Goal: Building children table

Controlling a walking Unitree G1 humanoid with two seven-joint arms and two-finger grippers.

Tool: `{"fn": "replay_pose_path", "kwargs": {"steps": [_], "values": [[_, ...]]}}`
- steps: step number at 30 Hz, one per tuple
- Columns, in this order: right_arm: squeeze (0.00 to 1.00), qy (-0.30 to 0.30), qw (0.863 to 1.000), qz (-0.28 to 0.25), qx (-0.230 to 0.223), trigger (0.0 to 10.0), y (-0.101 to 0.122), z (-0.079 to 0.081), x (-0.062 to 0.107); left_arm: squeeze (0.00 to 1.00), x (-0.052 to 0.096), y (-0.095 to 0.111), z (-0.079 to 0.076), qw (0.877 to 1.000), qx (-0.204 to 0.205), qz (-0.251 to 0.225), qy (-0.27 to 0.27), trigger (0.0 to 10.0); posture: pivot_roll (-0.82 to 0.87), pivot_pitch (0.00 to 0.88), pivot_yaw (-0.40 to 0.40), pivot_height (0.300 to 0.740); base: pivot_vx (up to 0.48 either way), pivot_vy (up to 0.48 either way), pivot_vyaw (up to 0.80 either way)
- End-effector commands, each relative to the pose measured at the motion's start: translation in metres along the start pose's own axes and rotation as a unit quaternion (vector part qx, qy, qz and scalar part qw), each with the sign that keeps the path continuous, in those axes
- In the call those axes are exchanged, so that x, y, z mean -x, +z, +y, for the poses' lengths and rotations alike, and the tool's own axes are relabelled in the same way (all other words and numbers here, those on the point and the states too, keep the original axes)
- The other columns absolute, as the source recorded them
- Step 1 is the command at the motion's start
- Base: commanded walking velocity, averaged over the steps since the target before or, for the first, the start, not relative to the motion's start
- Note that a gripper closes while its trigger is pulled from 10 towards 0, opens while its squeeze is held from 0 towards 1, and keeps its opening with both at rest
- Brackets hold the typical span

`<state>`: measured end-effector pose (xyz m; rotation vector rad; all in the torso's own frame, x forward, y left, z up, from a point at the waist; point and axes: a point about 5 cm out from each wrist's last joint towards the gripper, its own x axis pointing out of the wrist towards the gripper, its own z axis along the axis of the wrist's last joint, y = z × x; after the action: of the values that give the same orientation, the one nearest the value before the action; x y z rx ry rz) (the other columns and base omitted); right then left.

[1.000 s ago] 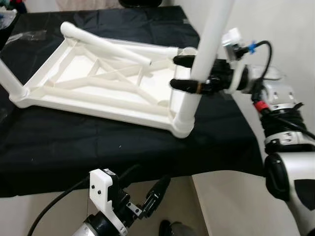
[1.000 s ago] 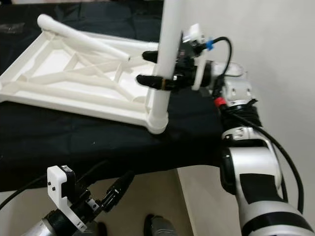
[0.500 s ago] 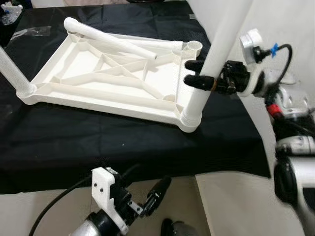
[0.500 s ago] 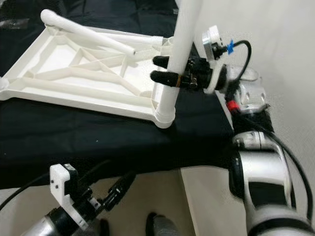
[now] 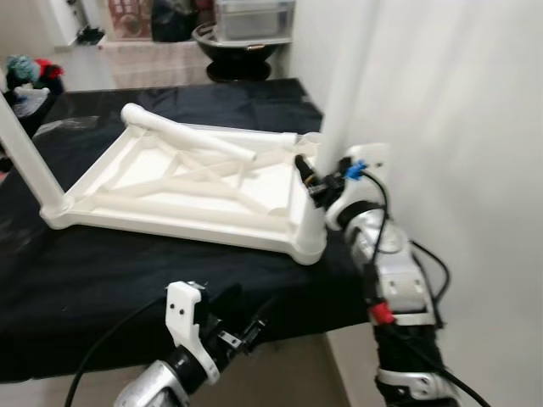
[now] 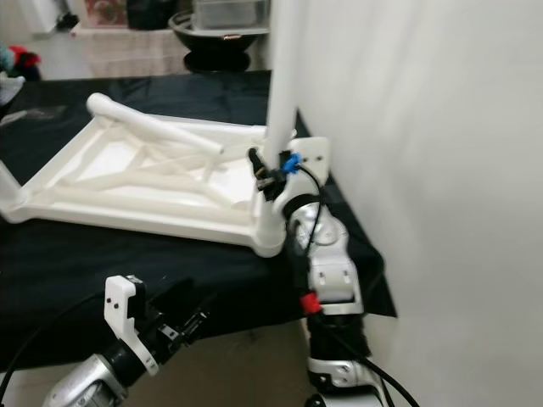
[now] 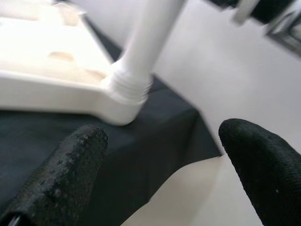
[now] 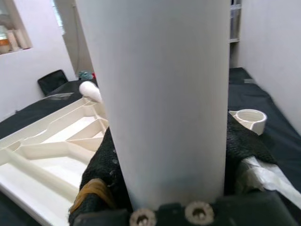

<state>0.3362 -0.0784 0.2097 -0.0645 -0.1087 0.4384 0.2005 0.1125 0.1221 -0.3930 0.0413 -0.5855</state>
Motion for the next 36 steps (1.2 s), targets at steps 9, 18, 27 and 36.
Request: {"fn": "replay_pose_path", "kwargs": {"steps": [9, 18, 27, 36], "values": [[1.00, 0.156, 0.987, 0.032, 0.015, 10.0, -0.003, 0.015, -0.005, 0.00, 0.002, 0.000, -0.003, 1.000, 0.009, -0.011, 0.006, 10.0, -0.10, 0.076, -0.082, 0.740, 0.000, 0.000, 0.00], [1.00, 0.278, 0.958, -0.031, 0.057, 10.0, 0.042, -0.042, -0.018, 0.00, 0.016, 0.007, -0.020, 1.000, 0.010, -0.018, -0.001, 10.0, -0.04, 0.183, -0.065, 0.740, 0.000, 0.000, 0.00], [1.00, 0.391, 0.916, -0.038, 0.083, 10.0, 0.074, -0.067, -0.018, 0.00, 0.033, 0.017, -0.035, 1.000, 0.010, -0.016, -0.007, 10.0, 0.03, 0.253, -0.046, 0.740, 0.000, 0.000, 0.00], [0.00, 0.433, 0.896, -0.044, 0.093, 10.0, 0.098, -0.096, -0.009, 0.00, 0.043, 0.024, -0.045, 1.000, 0.013, -0.009, -0.008, 10.0, 0.06, 0.296, -0.039, 0.740, 0.000, 0.000, 0.00]]}}
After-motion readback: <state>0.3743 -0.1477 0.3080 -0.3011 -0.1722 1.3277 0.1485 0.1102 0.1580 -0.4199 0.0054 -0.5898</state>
